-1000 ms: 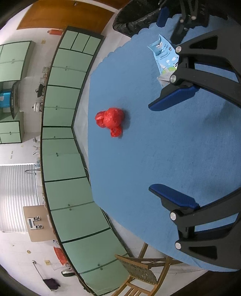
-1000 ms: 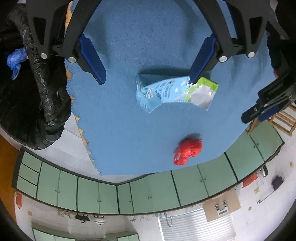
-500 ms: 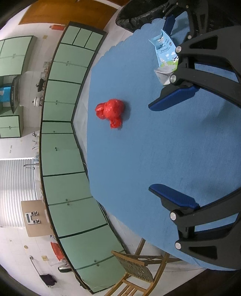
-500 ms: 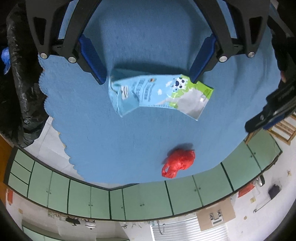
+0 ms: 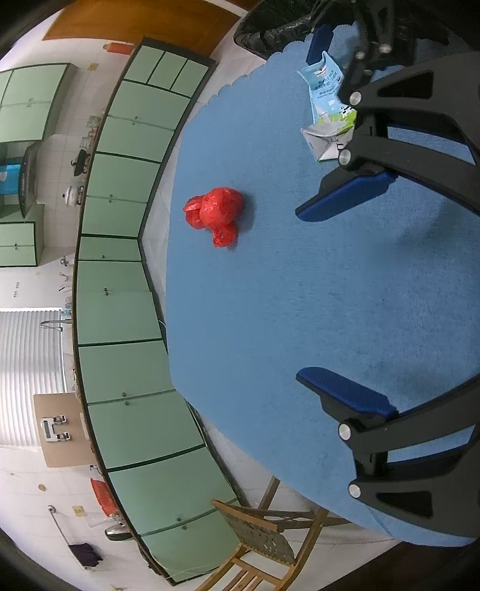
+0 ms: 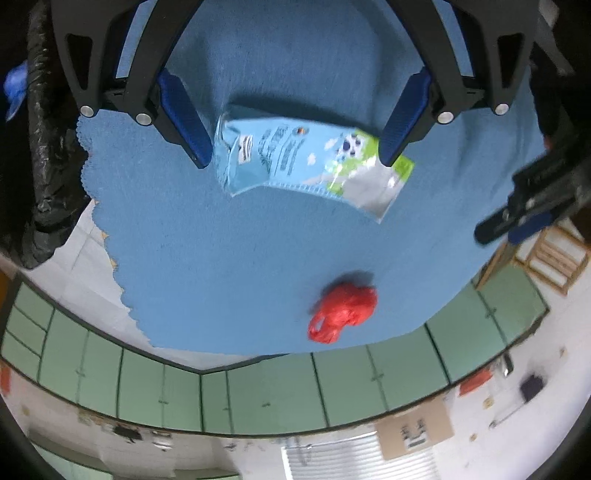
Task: Collect trash
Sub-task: 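Approach the blue-white milk carton with the right tool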
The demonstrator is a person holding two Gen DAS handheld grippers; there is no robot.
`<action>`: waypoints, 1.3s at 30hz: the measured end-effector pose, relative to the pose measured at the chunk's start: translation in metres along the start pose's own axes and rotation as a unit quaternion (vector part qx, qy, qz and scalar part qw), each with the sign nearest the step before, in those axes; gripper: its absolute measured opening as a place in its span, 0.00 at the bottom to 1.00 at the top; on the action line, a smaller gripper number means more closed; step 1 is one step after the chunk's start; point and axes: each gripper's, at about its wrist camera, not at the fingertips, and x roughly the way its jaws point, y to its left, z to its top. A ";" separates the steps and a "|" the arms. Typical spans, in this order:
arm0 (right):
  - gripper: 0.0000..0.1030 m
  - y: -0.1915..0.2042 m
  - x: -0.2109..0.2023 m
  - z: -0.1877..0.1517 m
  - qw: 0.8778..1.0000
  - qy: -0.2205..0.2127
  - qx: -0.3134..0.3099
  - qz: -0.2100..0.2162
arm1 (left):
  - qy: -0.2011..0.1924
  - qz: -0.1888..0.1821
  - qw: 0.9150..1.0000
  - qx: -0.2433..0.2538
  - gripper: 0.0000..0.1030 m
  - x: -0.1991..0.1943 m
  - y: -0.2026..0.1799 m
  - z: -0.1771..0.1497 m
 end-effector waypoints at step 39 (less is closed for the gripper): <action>0.86 -0.003 0.012 0.001 0.999 0.023 -0.029 0.023 | 0.010 0.003 1.000 0.000 0.76 0.008 -0.004 0.000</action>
